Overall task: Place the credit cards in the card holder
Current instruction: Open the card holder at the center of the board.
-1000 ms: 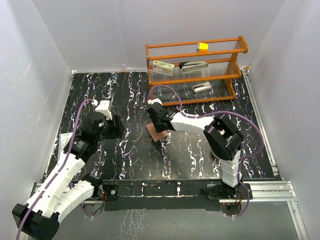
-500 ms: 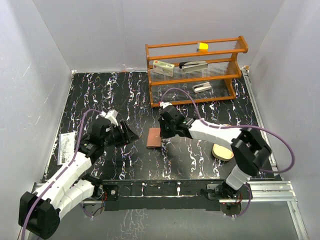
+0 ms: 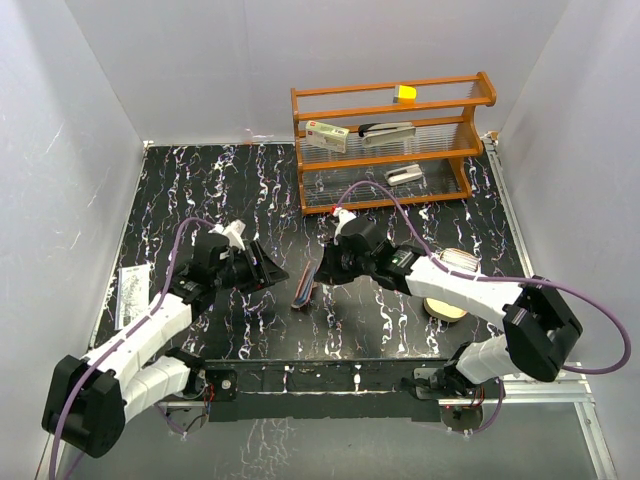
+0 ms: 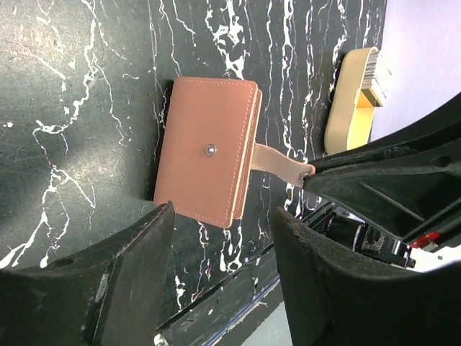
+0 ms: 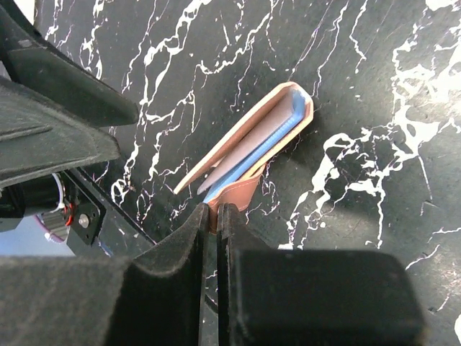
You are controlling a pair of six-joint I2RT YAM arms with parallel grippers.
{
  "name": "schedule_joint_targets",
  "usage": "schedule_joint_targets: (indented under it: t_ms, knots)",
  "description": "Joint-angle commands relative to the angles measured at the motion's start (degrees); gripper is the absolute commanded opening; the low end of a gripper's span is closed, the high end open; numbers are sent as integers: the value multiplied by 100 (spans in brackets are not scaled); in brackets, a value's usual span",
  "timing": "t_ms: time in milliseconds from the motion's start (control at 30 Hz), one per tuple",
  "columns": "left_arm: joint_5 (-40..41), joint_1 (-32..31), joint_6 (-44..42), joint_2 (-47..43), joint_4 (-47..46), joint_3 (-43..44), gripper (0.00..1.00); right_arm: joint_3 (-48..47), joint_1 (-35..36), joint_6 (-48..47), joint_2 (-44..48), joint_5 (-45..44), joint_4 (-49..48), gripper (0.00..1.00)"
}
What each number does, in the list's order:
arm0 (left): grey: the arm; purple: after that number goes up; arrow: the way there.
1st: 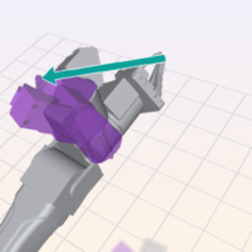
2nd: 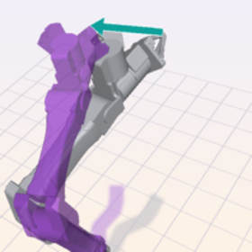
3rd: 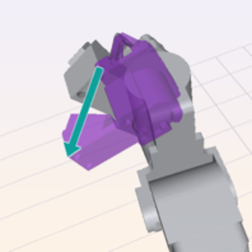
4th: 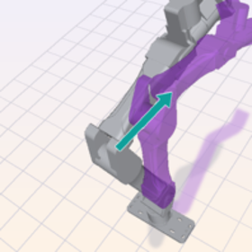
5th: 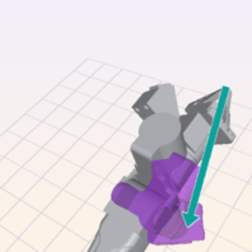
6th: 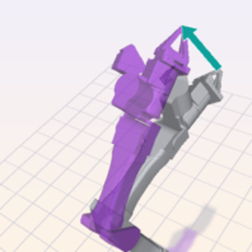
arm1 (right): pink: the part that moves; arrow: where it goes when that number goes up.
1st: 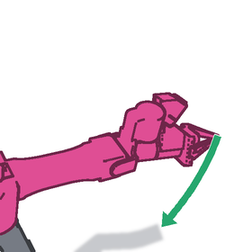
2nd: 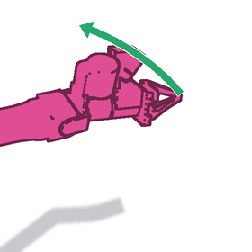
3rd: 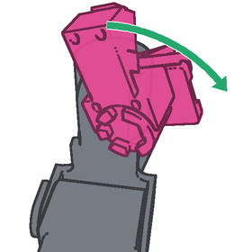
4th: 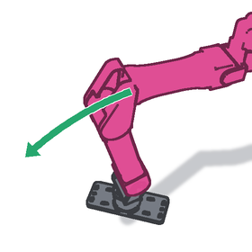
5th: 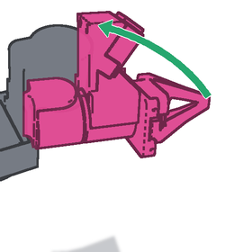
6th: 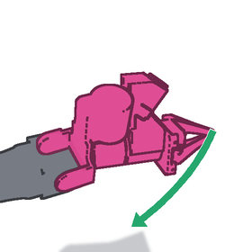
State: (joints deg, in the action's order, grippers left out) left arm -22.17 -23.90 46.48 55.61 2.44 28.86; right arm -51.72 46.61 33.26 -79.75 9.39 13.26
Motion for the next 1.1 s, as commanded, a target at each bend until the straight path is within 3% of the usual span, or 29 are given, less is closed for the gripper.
schedule_joint_targets:
  t_ms: [0,600,1067]
  knots:
    - [-214,-9,-112,156,-34,38,55,153,-11,127,188,225,-659,0]
    - [-380,-9,-28,593,-235,-15,56,266,-14,433,-69,602,-1233,0]
    - [-35,-9,-306,939,93,-13,55,691,-12,-31,309,-657,-205,0]
